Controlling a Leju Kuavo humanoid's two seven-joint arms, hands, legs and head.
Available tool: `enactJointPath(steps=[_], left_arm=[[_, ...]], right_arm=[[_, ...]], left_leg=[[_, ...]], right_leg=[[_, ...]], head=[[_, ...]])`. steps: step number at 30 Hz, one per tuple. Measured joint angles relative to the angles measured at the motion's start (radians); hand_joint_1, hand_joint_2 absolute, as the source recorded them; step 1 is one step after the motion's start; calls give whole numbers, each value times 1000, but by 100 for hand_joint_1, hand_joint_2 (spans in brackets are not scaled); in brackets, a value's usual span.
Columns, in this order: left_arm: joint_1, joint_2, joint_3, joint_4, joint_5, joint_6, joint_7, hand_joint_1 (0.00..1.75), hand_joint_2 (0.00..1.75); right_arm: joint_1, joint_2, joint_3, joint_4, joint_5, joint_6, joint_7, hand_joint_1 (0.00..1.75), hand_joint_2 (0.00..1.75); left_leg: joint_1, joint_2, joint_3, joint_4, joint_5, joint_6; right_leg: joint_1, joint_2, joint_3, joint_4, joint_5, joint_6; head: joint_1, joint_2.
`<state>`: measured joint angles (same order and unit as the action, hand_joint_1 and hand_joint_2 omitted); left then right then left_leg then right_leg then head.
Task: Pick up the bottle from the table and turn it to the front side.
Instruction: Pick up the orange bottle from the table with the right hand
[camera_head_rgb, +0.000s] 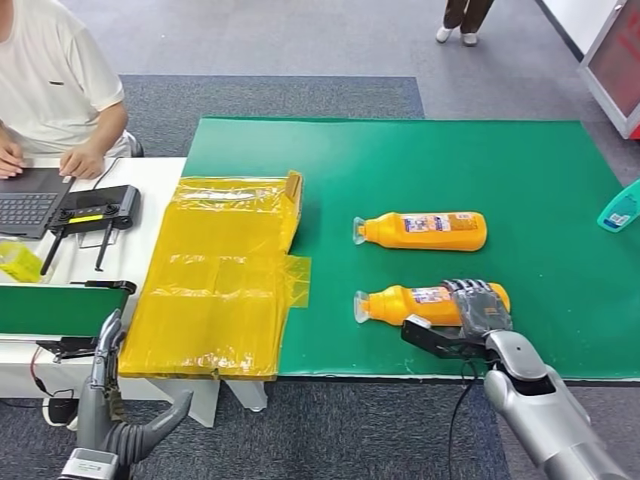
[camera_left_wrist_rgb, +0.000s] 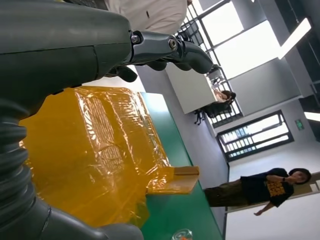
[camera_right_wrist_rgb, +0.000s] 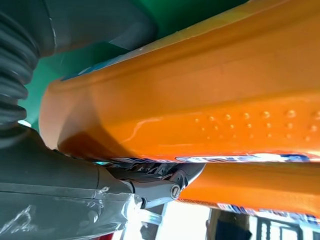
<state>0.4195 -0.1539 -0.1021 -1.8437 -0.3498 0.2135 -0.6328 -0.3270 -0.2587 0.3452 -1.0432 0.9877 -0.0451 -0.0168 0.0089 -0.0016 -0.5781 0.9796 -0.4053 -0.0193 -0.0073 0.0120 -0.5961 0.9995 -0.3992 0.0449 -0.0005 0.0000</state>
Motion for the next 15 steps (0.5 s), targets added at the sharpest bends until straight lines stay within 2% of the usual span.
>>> enactJointPath(steps=[4,7,11,15], left_arm=[[5,3,0,0,-4,5,2,0,175],[12,4,-1,0,-7,11,2,0,175],[20,5,-6,0,-10,17,-3,0,175],[20,17,-42,0,-58,65,-8,0,175]], right_arm=[[42,11,0,-54,-31,-74,-53,175,175],[95,40,-6,-124,-124,-122,-158,175,175],[177,110,-34,-261,-398,-110,-333,175,175],[236,194,-61,-405,-673,-50,-416,175,175]], left_leg=[[0,0,-3,0,-1,-1],[0,0,-6,0,-1,-1],[1,-1,-10,-1,0,-2],[1,-1,-11,-1,-1,-2]], right_leg=[[0,0,-3,0,-1,-1],[1,0,-7,0,-1,-1],[2,-1,-10,1,-3,-2],[2,-1,-11,1,-3,-3]], head=[[0,0],[0,0],[0,0],[0,0]])
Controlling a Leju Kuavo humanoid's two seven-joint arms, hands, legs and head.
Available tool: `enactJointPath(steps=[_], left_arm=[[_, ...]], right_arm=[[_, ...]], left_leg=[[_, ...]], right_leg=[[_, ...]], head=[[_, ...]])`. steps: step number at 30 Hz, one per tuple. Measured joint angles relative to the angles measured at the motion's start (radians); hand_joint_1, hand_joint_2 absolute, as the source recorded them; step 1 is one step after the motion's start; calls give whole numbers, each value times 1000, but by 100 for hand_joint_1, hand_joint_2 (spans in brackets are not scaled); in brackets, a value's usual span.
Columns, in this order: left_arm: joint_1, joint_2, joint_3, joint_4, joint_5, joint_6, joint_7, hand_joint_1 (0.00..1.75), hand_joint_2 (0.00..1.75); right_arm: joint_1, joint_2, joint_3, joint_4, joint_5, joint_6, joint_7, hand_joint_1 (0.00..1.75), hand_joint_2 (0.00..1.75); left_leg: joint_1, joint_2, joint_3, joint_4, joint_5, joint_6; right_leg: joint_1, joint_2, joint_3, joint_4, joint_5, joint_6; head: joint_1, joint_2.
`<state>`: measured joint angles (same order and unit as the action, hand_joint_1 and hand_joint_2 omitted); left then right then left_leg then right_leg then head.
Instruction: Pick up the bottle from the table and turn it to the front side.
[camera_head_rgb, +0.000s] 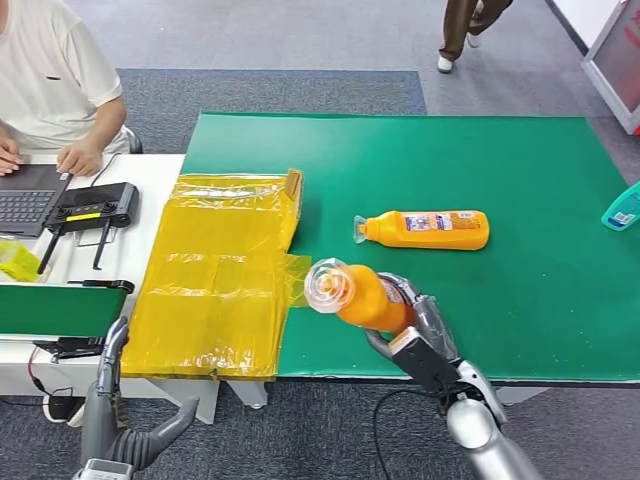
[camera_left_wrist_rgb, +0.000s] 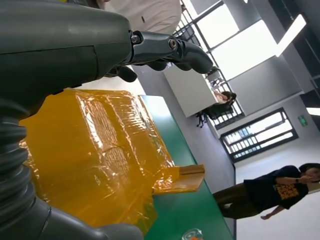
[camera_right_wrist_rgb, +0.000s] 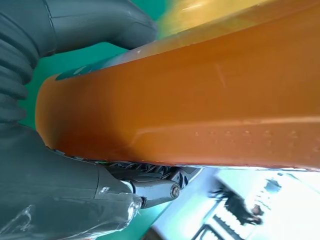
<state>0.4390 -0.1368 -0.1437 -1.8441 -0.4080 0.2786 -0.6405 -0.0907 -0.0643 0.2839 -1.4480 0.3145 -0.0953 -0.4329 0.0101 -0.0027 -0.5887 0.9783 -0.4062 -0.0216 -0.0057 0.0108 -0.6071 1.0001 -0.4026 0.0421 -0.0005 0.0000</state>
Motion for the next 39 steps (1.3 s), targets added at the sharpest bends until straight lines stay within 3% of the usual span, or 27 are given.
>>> enactJointPath(steps=[4,7,16,21,25,29,33,39], left_arm=[[-8,31,-71,0,9,59,9,0,175],[-25,52,-126,-1,72,69,27,0,175],[-157,75,-305,10,268,-182,63,0,175],[-224,76,-404,20,278,-217,76,0,175],[-240,83,-424,21,199,-167,95,0,175],[-250,85,-446,24,41,-49,125,0,175],[-268,83,-463,37,-50,60,146,0,175],[-270,88,-480,78,-177,195,192,0,175]], right_arm=[[31,66,1,-90,-102,7,-40,175,175],[53,111,18,-134,-96,-29,-70,175,175],[55,207,184,-84,168,-294,-103,175,175],[23,243,268,26,250,-395,-109,175,175],[-10,258,300,103,311,-492,-105,175,175],[-57,268,361,190,377,-567,-100,175,175],[-86,272,404,293,372,-581,-147,175,175],[-90,291,375,369,463,-582,-177,175,175]], left_leg=[[0,0,0,0,-1,0],[0,0,0,0,-1,0],[0,0,0,0,0,-1],[0,0,0,0,0,-1],[0,0,0,0,0,-1],[0,0,0,0,0,-1],[0,0,0,0,0,-1],[0,1,-1,0,-1,-2]], right_leg=[[0,0,0,0,0,0],[0,0,0,0,0,0],[0,0,0,0,0,0],[0,0,0,0,0,0],[0,0,-1,0,0,0],[0,0,-2,0,0,-1],[0,0,-2,0,0,-1],[0,1,-3,0,0,-1]], head=[[0,0],[0,0],[0,0],[0,0],[0,0],[0,0],[0,0],[0,0]])
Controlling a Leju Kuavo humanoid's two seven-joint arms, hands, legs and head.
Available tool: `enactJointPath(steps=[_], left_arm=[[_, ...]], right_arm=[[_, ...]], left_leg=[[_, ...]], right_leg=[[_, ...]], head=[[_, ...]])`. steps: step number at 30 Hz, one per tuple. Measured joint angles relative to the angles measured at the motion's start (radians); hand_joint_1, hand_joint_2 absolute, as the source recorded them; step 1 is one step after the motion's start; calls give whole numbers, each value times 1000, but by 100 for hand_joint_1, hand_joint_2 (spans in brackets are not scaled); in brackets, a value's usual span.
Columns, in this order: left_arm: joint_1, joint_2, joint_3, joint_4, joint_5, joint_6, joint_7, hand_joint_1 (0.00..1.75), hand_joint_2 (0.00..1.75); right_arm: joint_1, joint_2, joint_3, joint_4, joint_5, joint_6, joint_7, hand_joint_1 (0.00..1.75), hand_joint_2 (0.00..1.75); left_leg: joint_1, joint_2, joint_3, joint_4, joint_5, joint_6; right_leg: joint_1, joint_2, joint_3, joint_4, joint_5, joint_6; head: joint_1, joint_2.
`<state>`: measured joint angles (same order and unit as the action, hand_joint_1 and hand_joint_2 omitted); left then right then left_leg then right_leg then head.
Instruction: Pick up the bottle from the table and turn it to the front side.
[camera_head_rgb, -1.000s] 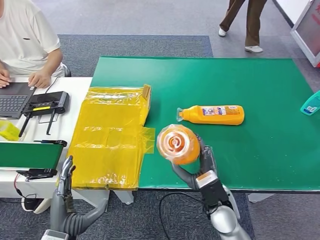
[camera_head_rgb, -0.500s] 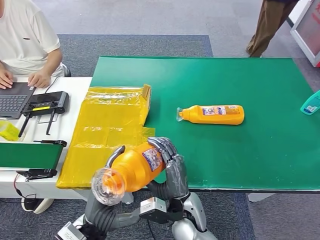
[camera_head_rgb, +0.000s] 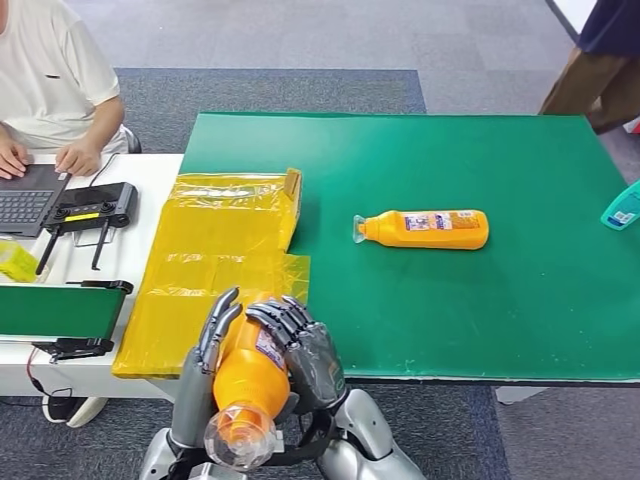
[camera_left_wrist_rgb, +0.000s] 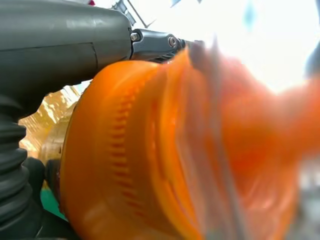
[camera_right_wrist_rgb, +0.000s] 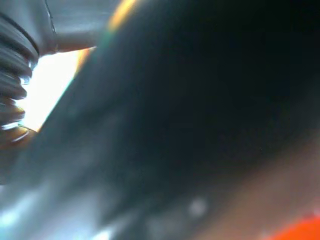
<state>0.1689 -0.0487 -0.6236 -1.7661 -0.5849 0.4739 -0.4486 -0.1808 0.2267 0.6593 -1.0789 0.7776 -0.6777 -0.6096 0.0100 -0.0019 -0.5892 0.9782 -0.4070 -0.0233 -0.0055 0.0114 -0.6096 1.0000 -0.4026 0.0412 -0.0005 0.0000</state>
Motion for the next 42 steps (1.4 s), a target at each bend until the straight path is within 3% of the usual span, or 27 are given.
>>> enactJointPath(steps=[2,6,10,12,14,16,18,28,31,37,42], left_arm=[[-1,2,0,11,-16,18,7,0,175],[-7,5,-5,26,-19,13,20,175,175],[-16,12,-15,42,-5,-12,38,175,175],[-20,13,-18,49,8,-20,44,175,175],[-25,14,-20,53,28,-31,47,175,175],[-30,15,-21,55,47,-46,51,175,175],[-36,16,-23,54,53,-55,57,175,175],[-24,22,-3,-21,63,8,87,175,175],[11,23,37,-58,-39,71,113,175,175],[49,13,232,-56,-548,207,269,175,175],[26,-22,446,24,-768,217,260,175,175]], right_arm=[[2,5,-13,6,31,0,1,175,175],[6,8,-27,13,49,-1,2,175,175],[13,8,-38,16,48,-1,3,169,175],[17,8,-44,17,49,-1,7,154,175],[21,8,-48,16,48,-1,16,119,175],[24,7,-50,14,43,-1,30,46,175],[28,7,-51,5,33,-1,48,0,175],[42,-11,-51,-85,5,0,152,0,175],[51,-13,-65,-97,-22,4,163,0,175],[61,-12,-94,-100,-43,29,160,0,175],[65,-12,-107,-93,-85,46,136,0,175]], left_leg=[[0,0,0,0,0,0],[0,0,0,0,0,0],[0,0,0,0,0,0],[0,0,0,0,0,0],[0,0,0,0,0,0],[0,0,0,0,0,0],[0,0,0,0,0,0],[0,0,0,0,0,0],[0,0,0,0,0,0],[0,0,0,0,0,-1],[0,0,0,0,0,-1]], right_leg=[[0,0,0,0,0,0],[0,0,0,0,0,0],[0,0,0,0,0,0],[0,0,0,0,0,0],[0,0,0,0,0,0],[0,0,0,0,0,0],[0,0,0,0,0,0],[0,0,0,0,0,0],[0,0,0,0,0,0],[0,0,0,0,-1,-1],[1,0,-1,0,0,-1]], head=[[0,0],[0,0],[0,0],[0,0],[0,0],[0,0],[0,0],[0,0],[0,0],[0,0],[0,0]])
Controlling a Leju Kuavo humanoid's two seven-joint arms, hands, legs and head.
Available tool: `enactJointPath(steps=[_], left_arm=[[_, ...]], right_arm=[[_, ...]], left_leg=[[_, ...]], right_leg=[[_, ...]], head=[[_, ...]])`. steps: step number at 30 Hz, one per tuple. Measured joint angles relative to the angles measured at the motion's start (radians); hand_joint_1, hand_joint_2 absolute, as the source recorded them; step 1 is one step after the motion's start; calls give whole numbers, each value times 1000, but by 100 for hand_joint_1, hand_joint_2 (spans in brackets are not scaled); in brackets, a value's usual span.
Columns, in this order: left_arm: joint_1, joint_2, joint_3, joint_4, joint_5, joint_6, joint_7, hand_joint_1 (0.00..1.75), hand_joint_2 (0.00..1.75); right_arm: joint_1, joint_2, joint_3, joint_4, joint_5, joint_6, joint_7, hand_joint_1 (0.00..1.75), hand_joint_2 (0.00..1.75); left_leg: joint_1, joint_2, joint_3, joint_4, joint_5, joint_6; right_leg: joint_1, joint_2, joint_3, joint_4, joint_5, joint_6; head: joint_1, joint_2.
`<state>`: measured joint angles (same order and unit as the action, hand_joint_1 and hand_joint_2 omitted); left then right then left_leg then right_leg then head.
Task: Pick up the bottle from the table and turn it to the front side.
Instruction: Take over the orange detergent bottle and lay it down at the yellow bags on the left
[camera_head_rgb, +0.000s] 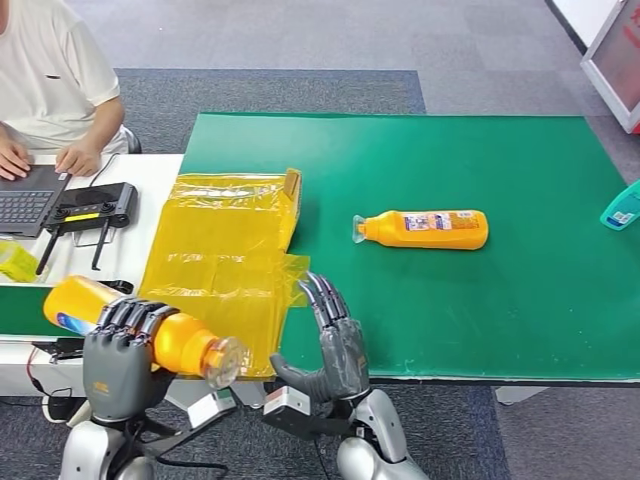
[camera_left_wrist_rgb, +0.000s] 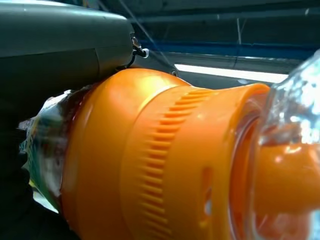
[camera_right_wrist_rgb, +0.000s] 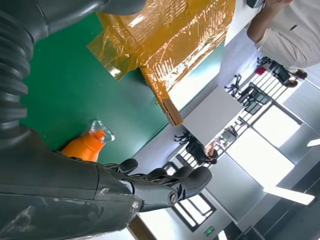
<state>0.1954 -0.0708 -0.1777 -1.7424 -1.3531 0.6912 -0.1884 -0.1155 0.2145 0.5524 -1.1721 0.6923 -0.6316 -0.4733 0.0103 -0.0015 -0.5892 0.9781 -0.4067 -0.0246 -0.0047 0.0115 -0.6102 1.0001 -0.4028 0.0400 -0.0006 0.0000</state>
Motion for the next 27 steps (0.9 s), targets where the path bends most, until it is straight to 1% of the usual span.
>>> enactJointPath(steps=[2,5,7,9,11,15,19,22,27], left_arm=[[-28,-1,62,58,-51,0,23,175,175],[-85,8,127,163,-100,0,58,175,175],[-136,24,146,252,-103,-1,68,175,175],[-194,47,149,353,-86,-10,66,175,175],[-255,69,141,450,-55,-46,55,175,175],[-376,104,92,607,-17,-158,42,175,175],[-478,111,38,697,-18,-237,45,175,175],[-555,103,-26,745,-23,-307,60,175,175],[-668,58,-153,787,-6,-399,77,175,175]], right_arm=[[2,-1,-4,2,-15,7,-12,0,175],[6,-4,-9,2,-30,20,-26,0,175],[12,-8,-13,2,-38,32,-34,0,175],[17,-11,-15,2,-47,44,-44,0,175],[20,-14,-16,2,-54,60,-54,0,175],[23,-17,-16,2,-59,94,-68,0,175],[23,-17,-16,2,-59,112,-72,0,175],[22,-17,-15,2,-58,127,-72,0,175],[19,-16,-13,2,-57,140,-73,0,175]], left_leg=[[0,0,0,0,0,0],[0,0,0,0,0,0],[0,0,0,0,1,0],[0,0,0,0,2,0],[0,0,0,0,2,0],[0,0,-1,0,3,-1],[0,0,0,0,3,0],[0,-1,-1,0,4,0],[0,-1,-3,0,5,0]], right_leg=[[0,0,0,0,0,0],[0,0,0,0,0,0],[0,0,0,0,0,0],[0,0,0,0,1,-1],[0,0,0,0,2,-1],[0,0,-1,1,2,-2],[0,-1,0,1,3,-1],[0,-1,0,0,3,-1],[-1,-1,-1,0,5,0]], head=[[0,0],[0,0],[0,0],[0,0],[0,0],[0,0],[0,0],[0,0],[0,0]])
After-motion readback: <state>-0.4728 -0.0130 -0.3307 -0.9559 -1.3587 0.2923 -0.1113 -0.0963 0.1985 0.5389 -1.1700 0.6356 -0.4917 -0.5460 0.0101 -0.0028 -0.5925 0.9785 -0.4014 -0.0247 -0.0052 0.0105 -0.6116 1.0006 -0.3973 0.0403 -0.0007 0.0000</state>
